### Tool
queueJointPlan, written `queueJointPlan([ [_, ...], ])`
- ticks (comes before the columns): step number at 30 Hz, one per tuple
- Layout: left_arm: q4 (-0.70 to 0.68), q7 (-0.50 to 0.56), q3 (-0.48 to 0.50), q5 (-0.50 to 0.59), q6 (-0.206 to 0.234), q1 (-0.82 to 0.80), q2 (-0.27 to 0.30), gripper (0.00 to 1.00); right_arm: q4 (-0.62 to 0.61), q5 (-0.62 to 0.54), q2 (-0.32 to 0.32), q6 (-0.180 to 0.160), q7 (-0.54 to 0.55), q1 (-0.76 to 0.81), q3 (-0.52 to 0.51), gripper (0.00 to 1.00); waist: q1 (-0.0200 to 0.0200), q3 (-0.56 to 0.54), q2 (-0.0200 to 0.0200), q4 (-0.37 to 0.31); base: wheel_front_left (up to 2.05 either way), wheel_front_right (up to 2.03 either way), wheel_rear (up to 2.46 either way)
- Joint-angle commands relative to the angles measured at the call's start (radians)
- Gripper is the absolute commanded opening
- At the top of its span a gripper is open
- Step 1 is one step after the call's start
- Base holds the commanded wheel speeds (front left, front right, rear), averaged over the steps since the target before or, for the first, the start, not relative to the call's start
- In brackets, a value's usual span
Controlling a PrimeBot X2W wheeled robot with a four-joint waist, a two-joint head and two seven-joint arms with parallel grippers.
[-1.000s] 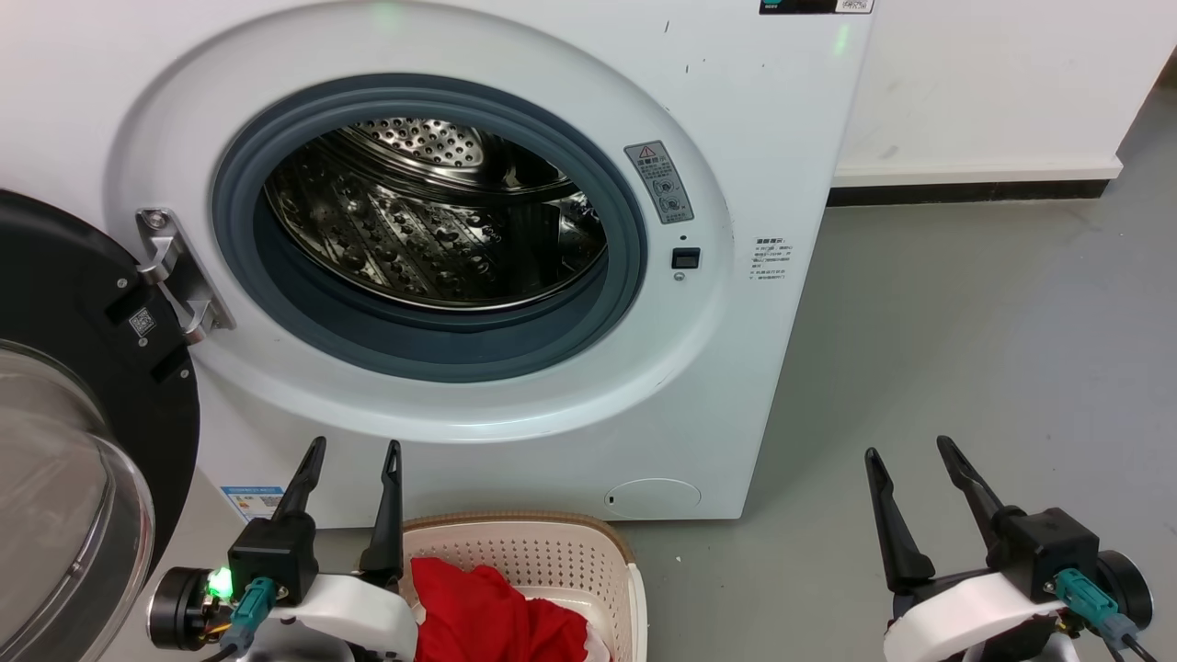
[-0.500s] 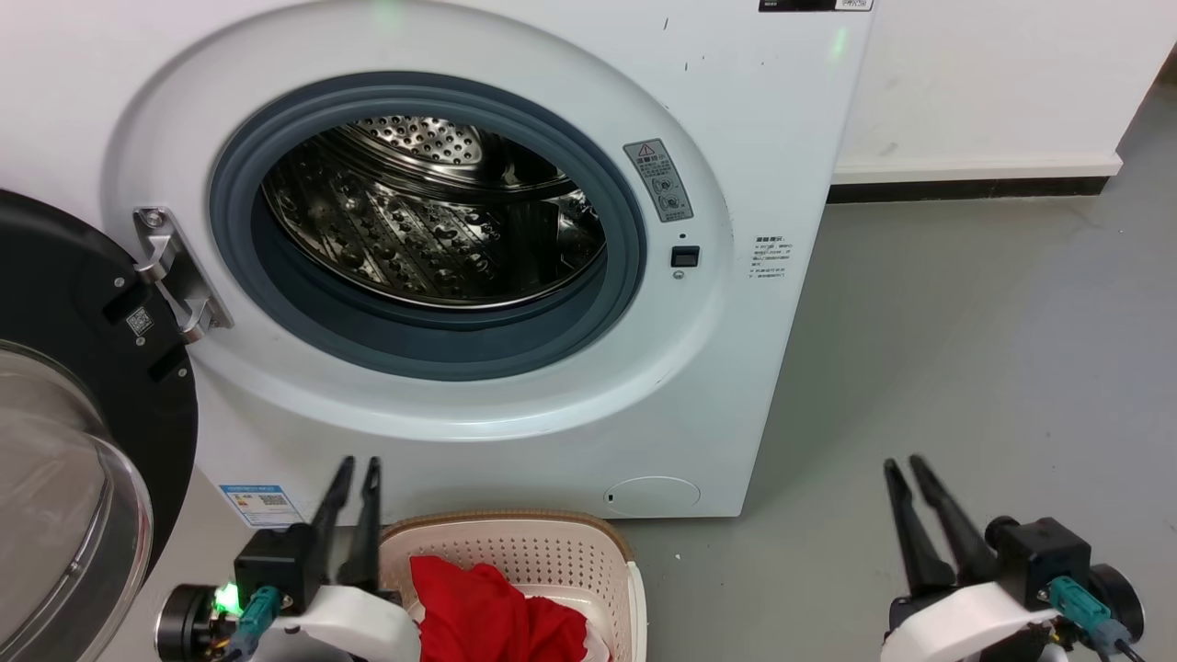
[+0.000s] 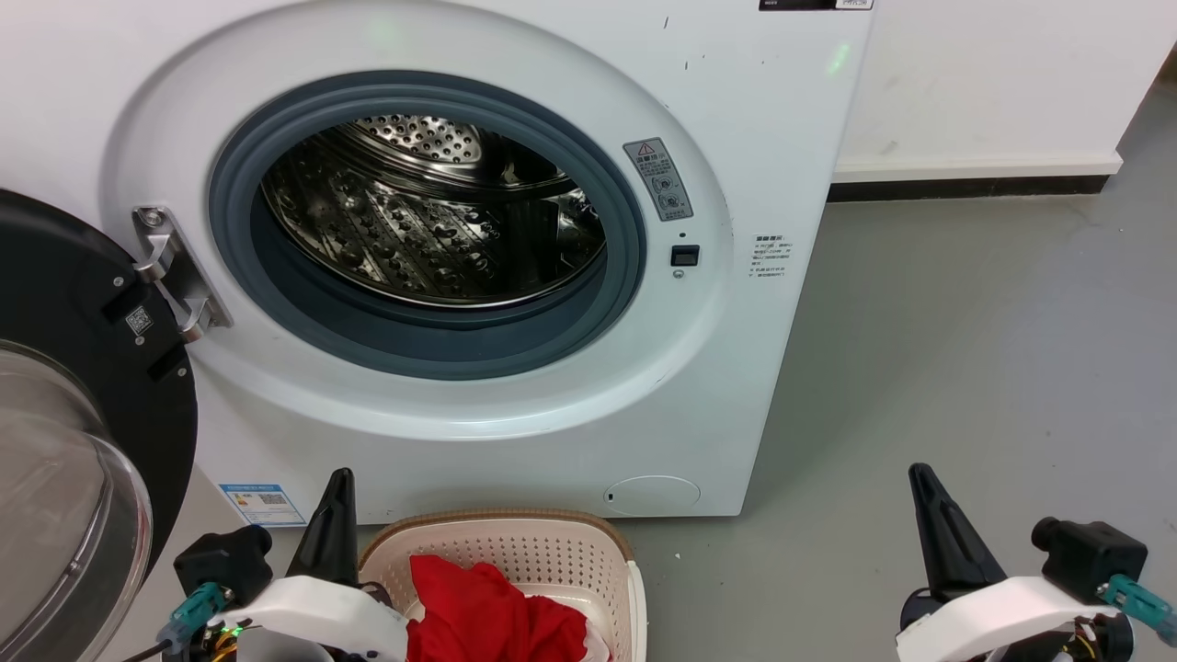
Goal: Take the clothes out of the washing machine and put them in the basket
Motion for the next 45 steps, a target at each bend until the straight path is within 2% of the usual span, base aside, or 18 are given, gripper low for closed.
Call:
queueJointPlan([
  [1,-0.013,0.005,0.008,-0.031,-0.004,-0.029,0.003,0.00,-0.011,0.036,-0.008,0.000,0.003,-0.035,-0.004,0.00,0.0000,0.000,0.0000,0.000,0.00,0.00,0.00],
  [27,0.009,0.087,0.050,-0.442,-0.031,-0.052,-0.013,0.00,0.030,0.471,-0.022,0.000,0.058,-0.073,-0.029,0.00,0.0000,0.004,0.0000,0.007,0.00,0.00,0.00],
  [28,0.011,0.096,0.054,-0.482,-0.033,-0.055,-0.015,0.00,0.034,0.513,-0.022,0.000,0.064,-0.077,-0.032,0.00,0.0000,0.004,0.0000,0.008,0.00,0.00,0.00],
  [45,0.026,0.145,0.080,-0.711,-0.048,-0.068,-0.024,0.00,0.057,0.750,-0.024,0.000,0.101,-0.099,-0.054,0.00,0.0000,0.007,0.0000,0.013,0.00,0.00,0.00],
])
